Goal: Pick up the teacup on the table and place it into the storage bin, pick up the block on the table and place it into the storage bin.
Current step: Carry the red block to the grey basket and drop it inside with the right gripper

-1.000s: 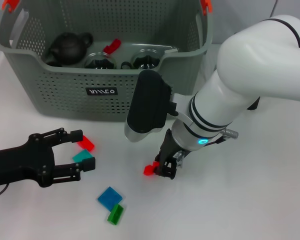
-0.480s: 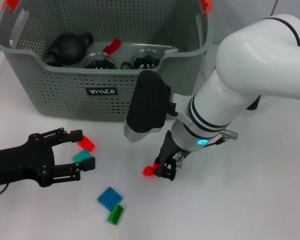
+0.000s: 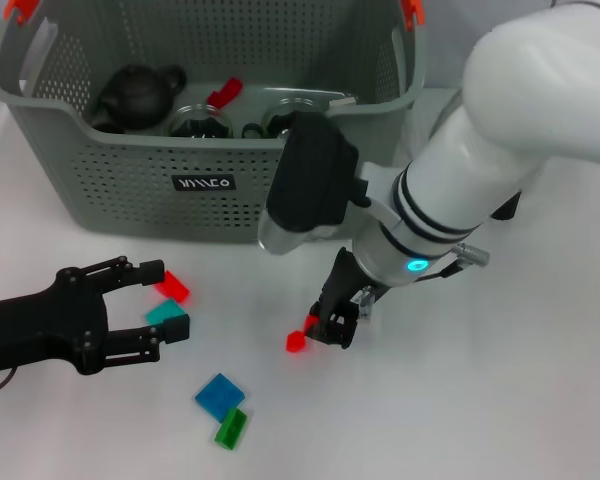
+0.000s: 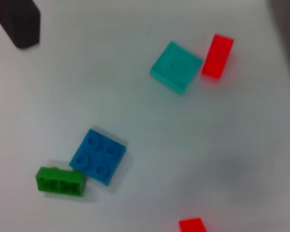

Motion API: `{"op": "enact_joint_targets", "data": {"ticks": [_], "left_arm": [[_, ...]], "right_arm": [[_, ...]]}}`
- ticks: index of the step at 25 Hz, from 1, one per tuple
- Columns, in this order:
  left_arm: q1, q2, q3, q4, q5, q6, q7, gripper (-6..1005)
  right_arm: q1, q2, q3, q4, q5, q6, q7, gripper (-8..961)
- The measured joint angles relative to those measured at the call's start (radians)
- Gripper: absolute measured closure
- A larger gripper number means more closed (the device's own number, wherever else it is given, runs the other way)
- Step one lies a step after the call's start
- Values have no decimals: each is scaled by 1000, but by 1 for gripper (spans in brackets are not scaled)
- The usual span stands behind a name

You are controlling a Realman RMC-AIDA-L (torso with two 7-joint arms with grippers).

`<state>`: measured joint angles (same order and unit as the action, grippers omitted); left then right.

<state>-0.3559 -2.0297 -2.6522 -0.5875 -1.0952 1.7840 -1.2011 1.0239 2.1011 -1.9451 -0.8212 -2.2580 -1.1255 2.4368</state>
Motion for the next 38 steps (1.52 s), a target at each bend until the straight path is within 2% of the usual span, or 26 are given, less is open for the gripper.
{"op": "enact_joint_targets", "data": {"ticks": [5, 10, 15, 19, 25, 32, 36, 38], "left_arm": [[0, 2, -6, 0, 1, 9, 0, 144], [9, 6, -8, -1, 1, 13, -1, 144], [13, 6, -8, -2, 1, 14, 4, 144], [14, 6, -9, -1, 0, 14, 10, 145], [14, 4, -9, 0, 0, 14, 11, 145], [14, 3, -9, 0, 0, 14, 11, 145], [14, 4, -10, 0, 0, 14, 11, 144], [14, 5, -11, 0, 0, 14, 8, 144]], "right_arm": [[-45, -4, 119, -104, -44, -86, -19, 751], [-93, -1, 237, -318, -73, -216, -20, 751], [-86, 1, 345, -480, -43, -288, -21, 751], [-55, 1, 430, -544, -60, -263, -21, 752], [-17, -1, 533, -490, -114, -92, -22, 752], [73, -5, 660, -209, -174, 19, -59, 750], [87, -6, 681, -130, -237, 86, -58, 747], [77, -6, 680, -132, -249, 112, -60, 658]]}}
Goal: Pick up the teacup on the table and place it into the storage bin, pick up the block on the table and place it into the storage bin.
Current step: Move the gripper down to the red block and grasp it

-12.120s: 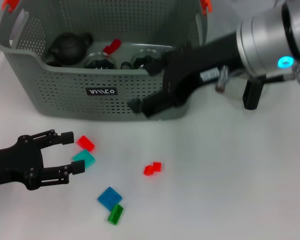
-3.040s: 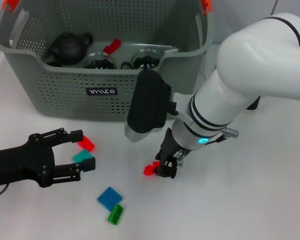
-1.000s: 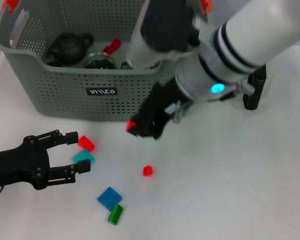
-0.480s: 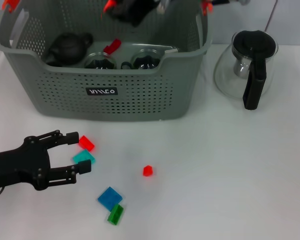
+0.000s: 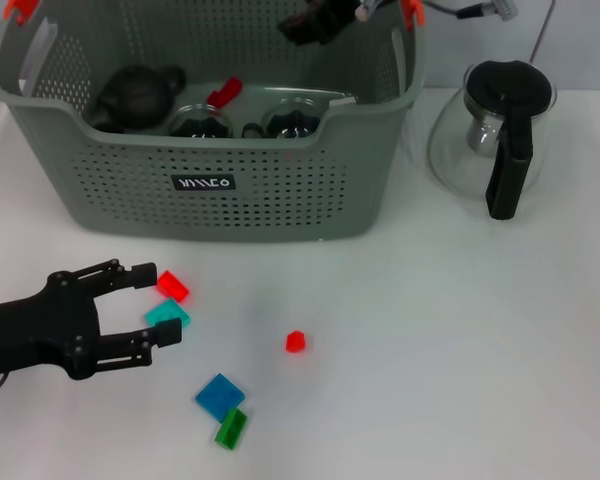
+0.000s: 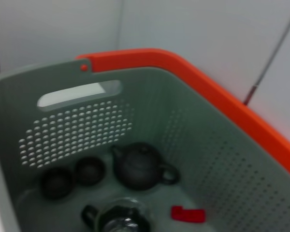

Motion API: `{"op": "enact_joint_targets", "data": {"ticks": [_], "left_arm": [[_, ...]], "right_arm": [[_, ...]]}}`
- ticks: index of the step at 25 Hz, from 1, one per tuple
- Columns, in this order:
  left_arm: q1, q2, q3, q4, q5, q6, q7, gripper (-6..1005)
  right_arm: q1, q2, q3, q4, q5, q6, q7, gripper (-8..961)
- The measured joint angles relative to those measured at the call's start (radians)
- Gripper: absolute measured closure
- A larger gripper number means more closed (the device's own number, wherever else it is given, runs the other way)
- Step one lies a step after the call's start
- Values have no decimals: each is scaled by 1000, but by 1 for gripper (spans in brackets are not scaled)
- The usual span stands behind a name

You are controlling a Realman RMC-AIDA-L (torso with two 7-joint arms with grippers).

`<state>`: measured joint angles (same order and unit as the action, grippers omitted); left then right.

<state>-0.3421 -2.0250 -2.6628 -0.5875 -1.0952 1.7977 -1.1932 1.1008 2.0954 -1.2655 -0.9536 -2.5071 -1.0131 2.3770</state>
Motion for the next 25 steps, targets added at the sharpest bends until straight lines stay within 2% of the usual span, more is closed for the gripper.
{"op": "enact_joint_targets", "data": {"ticks": [5, 10, 15, 20, 25], "left_arm": [[-3, 1, 0, 0, 0, 0, -4, 145], [-1, 3, 0, -1, 5, 0, -5, 145], [6, 5, 0, -3, 7, 2, -5, 144], [11, 6, 3, -5, 9, 12, -5, 144], [11, 6, 9, -4, 9, 12, -3, 144]], "right_arm": [[-64, 3, -6, -115, 55, -29, -24, 442], [-199, 2, -28, -292, 240, -203, -101, 245], [-292, 2, -60, -417, 260, -408, -109, 87], [-340, 1, -82, -408, 261, -491, -153, 31], [-318, 4, -158, -271, 262, -478, -191, 8]]}}
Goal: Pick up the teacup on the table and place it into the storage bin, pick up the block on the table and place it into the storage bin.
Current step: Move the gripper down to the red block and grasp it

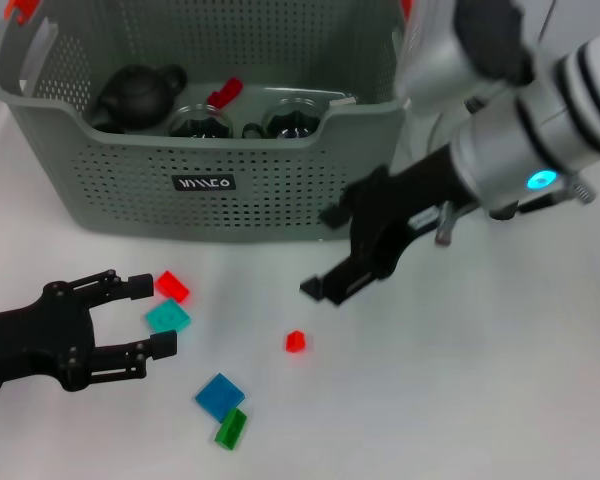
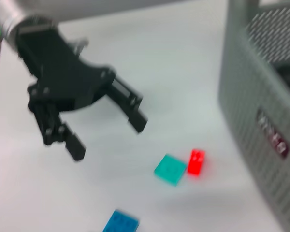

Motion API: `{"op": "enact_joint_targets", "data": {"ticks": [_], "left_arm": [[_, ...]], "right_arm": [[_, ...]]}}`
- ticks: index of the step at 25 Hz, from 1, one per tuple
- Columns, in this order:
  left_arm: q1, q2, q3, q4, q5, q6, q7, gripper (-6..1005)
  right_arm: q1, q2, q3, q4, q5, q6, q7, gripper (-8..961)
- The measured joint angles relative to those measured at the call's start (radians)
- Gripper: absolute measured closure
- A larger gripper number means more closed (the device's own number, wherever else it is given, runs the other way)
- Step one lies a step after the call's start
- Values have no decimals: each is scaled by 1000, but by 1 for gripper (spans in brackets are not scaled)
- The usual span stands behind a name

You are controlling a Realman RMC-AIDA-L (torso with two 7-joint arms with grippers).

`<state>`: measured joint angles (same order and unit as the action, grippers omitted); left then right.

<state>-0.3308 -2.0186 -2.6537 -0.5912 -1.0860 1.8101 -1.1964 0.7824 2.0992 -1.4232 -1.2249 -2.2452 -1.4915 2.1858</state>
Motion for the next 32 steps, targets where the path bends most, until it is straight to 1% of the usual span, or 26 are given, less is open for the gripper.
{"op": "enact_joint_targets", "data": {"ticks": [4, 7, 9, 11, 14, 18, 27, 32], "left_arm": [[-2, 0, 0, 2, 0, 0, 2, 145], [-2, 0, -1, 2, 0, 0, 2, 145], [-3, 0, -1, 3, 0, 0, 4, 144], [-3, -1, -1, 4, 0, 0, 4, 144], [-4, -2, -1, 4, 0, 0, 4, 144], [-1, -5, -6, 4, 0, -1, 4, 144], [-2, -7, -6, 4, 0, -6, 5, 145], [-2, -8, -8, 4, 0, -8, 5, 145]], "right_arm": [[43, 5, -84, 145, 4, 75, -21, 8], [80, 8, -170, 250, 9, 167, -19, 8], [99, 10, -222, 301, 18, 217, -17, 9], [120, 11, -294, 353, 40, 284, -11, 9], [140, 12, -375, 405, 76, 358, -1, 9], [147, 14, -439, 429, 99, 414, 7, 9], [145, 19, -505, 436, 101, 498, 36, 38], [145, 22, -525, 446, 101, 528, 45, 197]]}}
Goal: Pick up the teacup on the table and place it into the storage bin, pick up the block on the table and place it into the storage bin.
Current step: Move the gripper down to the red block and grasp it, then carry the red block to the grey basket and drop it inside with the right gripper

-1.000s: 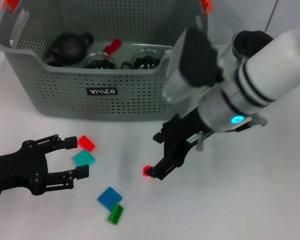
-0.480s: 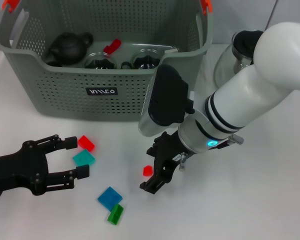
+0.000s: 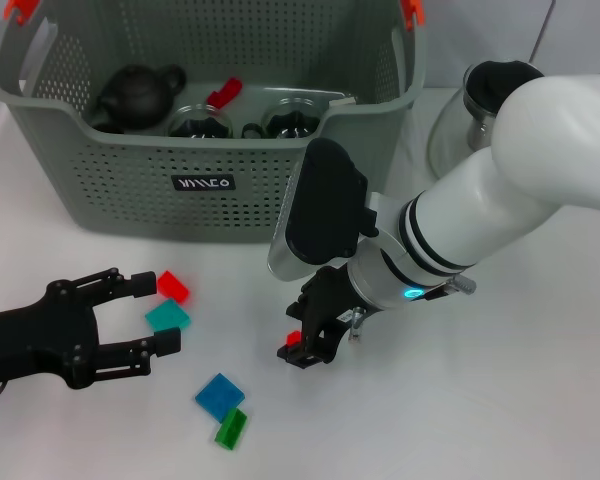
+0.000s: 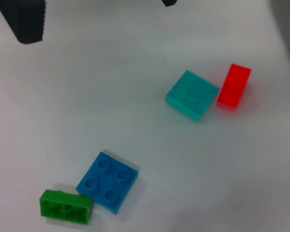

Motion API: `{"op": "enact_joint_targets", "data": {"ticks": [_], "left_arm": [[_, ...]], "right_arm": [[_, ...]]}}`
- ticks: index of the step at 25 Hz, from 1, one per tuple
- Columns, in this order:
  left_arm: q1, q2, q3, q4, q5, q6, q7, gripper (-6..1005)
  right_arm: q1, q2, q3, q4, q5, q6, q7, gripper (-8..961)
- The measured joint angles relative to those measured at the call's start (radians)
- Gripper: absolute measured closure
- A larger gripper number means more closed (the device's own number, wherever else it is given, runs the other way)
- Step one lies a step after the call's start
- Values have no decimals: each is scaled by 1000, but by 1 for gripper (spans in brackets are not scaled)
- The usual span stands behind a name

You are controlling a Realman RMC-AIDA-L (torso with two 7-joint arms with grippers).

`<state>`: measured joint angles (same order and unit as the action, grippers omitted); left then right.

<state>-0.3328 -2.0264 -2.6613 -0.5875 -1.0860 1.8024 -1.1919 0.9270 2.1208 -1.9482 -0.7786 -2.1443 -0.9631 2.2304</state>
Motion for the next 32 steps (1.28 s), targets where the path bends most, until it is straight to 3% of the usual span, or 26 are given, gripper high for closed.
{"op": "enact_joint_targets", "data": {"ticks": [6, 25, 32], "left_arm": [[0, 0, 0, 0, 0, -2, 0, 145], [3, 0, 0, 0, -3, -3, 0, 145], [3, 2, 0, 0, -3, -3, -2, 145]], "right_arm": [[-2, 0, -11, 1, 23, 8, -1, 471], [4, -3, -17, 13, 29, 1, 1, 596], [-10, -13, 4, -33, 29, -28, 3, 752]]}}
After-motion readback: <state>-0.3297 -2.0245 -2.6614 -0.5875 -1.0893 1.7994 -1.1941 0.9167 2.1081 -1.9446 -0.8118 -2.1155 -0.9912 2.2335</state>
